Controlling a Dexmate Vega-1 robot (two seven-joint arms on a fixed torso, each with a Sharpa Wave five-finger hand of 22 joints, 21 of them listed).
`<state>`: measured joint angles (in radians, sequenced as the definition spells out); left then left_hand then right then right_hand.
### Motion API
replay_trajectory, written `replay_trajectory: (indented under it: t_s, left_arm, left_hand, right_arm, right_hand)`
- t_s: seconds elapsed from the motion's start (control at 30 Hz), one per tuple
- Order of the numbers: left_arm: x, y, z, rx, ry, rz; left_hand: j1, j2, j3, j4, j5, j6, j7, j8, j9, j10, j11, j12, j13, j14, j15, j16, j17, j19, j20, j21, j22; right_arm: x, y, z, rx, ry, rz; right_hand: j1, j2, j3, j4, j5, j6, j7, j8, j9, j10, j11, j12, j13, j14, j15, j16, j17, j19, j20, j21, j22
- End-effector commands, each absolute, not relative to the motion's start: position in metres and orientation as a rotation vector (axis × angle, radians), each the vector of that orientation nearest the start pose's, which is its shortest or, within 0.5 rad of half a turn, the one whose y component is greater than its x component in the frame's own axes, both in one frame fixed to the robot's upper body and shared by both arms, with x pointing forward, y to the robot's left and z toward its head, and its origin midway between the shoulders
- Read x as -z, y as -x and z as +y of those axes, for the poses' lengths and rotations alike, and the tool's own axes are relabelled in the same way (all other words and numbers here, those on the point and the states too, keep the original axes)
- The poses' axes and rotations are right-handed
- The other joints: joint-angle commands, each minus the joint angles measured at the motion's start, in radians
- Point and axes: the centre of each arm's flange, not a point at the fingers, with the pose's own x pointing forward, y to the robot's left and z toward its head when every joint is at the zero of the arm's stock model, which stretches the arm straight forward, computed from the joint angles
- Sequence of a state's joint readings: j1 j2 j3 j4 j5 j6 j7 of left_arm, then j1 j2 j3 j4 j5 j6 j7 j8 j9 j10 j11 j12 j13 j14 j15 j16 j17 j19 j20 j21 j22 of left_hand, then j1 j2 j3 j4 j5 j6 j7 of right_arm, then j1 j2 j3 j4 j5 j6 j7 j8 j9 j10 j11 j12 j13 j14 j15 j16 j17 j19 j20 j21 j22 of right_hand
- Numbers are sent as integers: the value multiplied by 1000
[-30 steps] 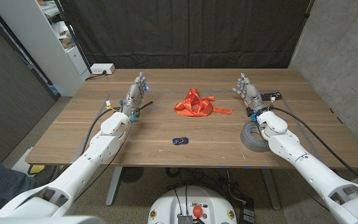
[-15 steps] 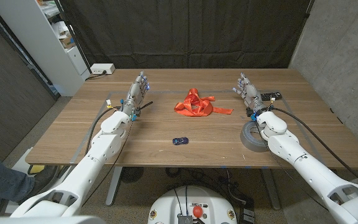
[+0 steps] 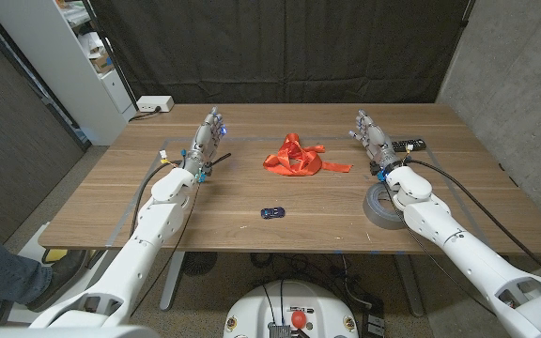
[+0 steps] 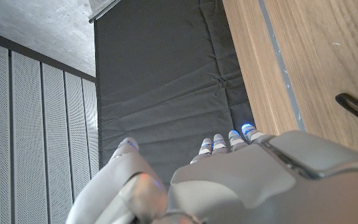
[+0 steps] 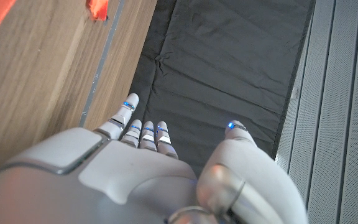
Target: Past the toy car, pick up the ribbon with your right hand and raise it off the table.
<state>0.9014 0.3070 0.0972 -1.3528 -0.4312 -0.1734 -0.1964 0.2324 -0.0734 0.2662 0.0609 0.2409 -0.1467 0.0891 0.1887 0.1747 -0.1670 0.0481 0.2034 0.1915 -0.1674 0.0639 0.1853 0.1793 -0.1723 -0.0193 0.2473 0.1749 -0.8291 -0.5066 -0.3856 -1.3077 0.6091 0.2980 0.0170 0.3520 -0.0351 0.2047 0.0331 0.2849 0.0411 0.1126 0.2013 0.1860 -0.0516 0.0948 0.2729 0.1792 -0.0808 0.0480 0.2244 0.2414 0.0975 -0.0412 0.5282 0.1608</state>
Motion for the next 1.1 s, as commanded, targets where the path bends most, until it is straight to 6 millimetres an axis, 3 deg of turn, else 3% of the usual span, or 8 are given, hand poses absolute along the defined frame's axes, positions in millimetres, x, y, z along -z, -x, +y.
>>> replay_trajectory:
  t_s: [0.03,0.3,1.1]
  left_arm:
    - [19,-641,291,225,46,-614]
    - [20,-641,289,227,44,-618]
    - [24,-631,290,222,67,-627]
  left_hand:
    - [8,6,6,-3,1,6,-2,5,3,-6,3,6,2,-7,5,6,2,-20,9,-1,1]
    - [10,11,7,-5,-1,6,-9,3,3,-4,-8,6,2,-8,-1,5,2,-21,10,-6,2]
    - [15,21,9,-10,-6,14,-13,4,3,0,-9,7,1,-4,-1,6,2,-29,14,-16,3]
  right_arm:
    - [11,-647,-273,-243,24,-643]
    - [9,-644,-268,-259,20,-659]
    - [-1,-628,-259,-268,93,-711]
  right_hand:
    - [15,-3,5,-6,5,-6,0,1,3,-3,5,-7,5,-7,2,0,-2,0,2,-6,3]
    - [23,1,8,-11,4,-6,0,1,3,-2,5,-11,5,-4,3,0,-5,4,2,-11,4]
    - [43,11,15,-25,2,-2,-3,1,3,4,4,-22,6,2,4,-1,-12,15,3,-25,4]
